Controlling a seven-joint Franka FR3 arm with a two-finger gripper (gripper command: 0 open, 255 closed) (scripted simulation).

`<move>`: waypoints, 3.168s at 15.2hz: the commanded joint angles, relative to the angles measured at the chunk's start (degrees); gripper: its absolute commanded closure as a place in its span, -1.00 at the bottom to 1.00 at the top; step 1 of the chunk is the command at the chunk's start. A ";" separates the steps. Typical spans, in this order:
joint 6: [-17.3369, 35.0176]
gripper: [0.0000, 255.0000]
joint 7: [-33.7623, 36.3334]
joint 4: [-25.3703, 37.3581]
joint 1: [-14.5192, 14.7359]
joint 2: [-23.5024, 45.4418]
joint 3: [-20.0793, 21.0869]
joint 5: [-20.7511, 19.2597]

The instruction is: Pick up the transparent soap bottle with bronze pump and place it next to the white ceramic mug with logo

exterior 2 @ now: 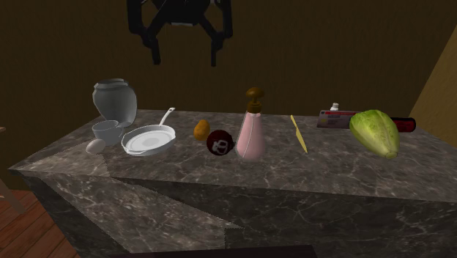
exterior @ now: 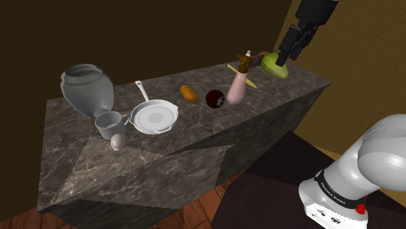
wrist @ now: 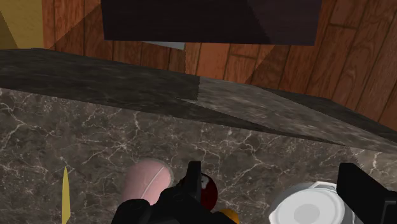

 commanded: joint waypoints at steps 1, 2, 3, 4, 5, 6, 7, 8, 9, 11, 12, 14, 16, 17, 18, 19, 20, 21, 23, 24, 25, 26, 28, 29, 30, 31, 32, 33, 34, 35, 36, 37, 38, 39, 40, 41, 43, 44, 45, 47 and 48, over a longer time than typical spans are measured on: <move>0.00 -1.00 0.00 0.00 0.00 0.00 0.00 0.00; 1.50 -1.00 -0.58 0.15 -0.39 1.55 -0.45 -0.52; 2.97 -1.00 -1.15 0.36 -0.78 3.14 -0.89 -1.02; 4.42 -1.00 -1.70 0.65 -1.15 4.77 -1.33 -1.51; 5.84 -1.00 -2.23 1.01 -1.52 6.43 -1.77 -1.97; 7.23 -1.00 -2.75 1.44 -1.88 8.14 -2.20 -2.41; 8.59 -1.00 -3.25 1.95 -2.22 9.87 -2.63 -2.83; 9.91 -1.00 -3.73 2.52 -2.56 11.63 -3.06 -3.23; 11.19 -1.00 -4.21 3.17 -2.88 13.42 -3.48 -3.61; 13.62 -1.00 -5.13 4.67 -3.50 17.07 -4.30 -4.28; 14.76 -1.00 -5.57 5.52 -3.79 18.92 -4.72 -4.58; 16.91 -1.00 -6.44 7.43 -4.34 22.67 -5.53 -5.09; 18.84 -1.00 -7.30 9.62 -4.86 26.48 -6.32 -5.49; 19.73 -1.00 -7.73 10.81 -5.11 28.39 -6.70 -5.65; 20.56 -1.00 -8.15 12.07 -5.35 30.32 -7.08 -5.77; 21.34 -1.00 -8.58 13.40 -5.59 32.25 -7.46 -5.86; 22.05 -1.00 -9.01 14.80 -5.82 34.20 -7.82 -5.91; 22.71 -1.00 -9.43 16.26 -6.06 36.15 -8.17 -5.94; 23.85 -1.00 -10.30 19.40 -6.54 40.08 -8.84 -5.89; 24.33 -1.00 -10.73 21.07 -6.79 42.06 -9.16 -5.82; 24.33 -1.00 -10.73 21.08 -6.81 42.07 -9.14 -5.82; 25.06 -1.00 -10.75 20.63 -6.82 42.36 -9.15 -5.79; 26.51 -1.00 -10.80 19.78 -6.83 42.96 -9.17 -5.72; 27.24 -1.00 -10.82 19.38 -6.83 43.28 -9.18 -5.69; 27.96 -1.00 -10.85 18.98 -6.84 43.61 -9.19 -5.65; 28.68 -1.00 -10.88 18.60 -6.85 43.95 -9.20 -5.61; 29.82 -1.00 -10.93 18.02 -6.85 44.51 -9.21 -5.55; 29.82 -1.00 -10.92 18.01 -6.85 44.50 -9.21 -5.55; 29.82 -1.00 -10.92 18.02 -6.85 44.51 -9.21 -5.55; 29.82 -1.00 -10.93 18.02 -6.85 44.51 -9.21 -5.55; 29.82 -1.00 -10.93 18.02 -6.85 44.51 -9.21 -5.55; 29.82 -1.00 -10.93 18.02 -6.85 44.51 -9.21 -5.55; 29.82 -1.00 -10.93 18.02 -6.85 44.51 -9.21 -5.55; 29.82 -1.00 -10.93 18.02 -6.85 44.51 -9.21 -5.55; 29.81 -1.00 -10.93 18.02 -6.85 44.51 -9.21 -5.55; 29.81 1.00 -10.93 18.02 -6.85 44.51 -9.21 -5.55; 29.81 1.00 -10.93 18.03 -6.85 44.51 -9.21 -5.55; 29.81 1.00 -10.93 18.02 -6.86 44.51 -9.21 -5.55; 29.81 1.00 -10.93 18.02 -6.86 44.51 -9.21 -5.55; 29.80 1.00 -10.93 18.02 -6.85 44.50 -9.21 -5.55; 29.81 1.00 -10.92 18.02 -6.85 44.50 -9.21 -5.55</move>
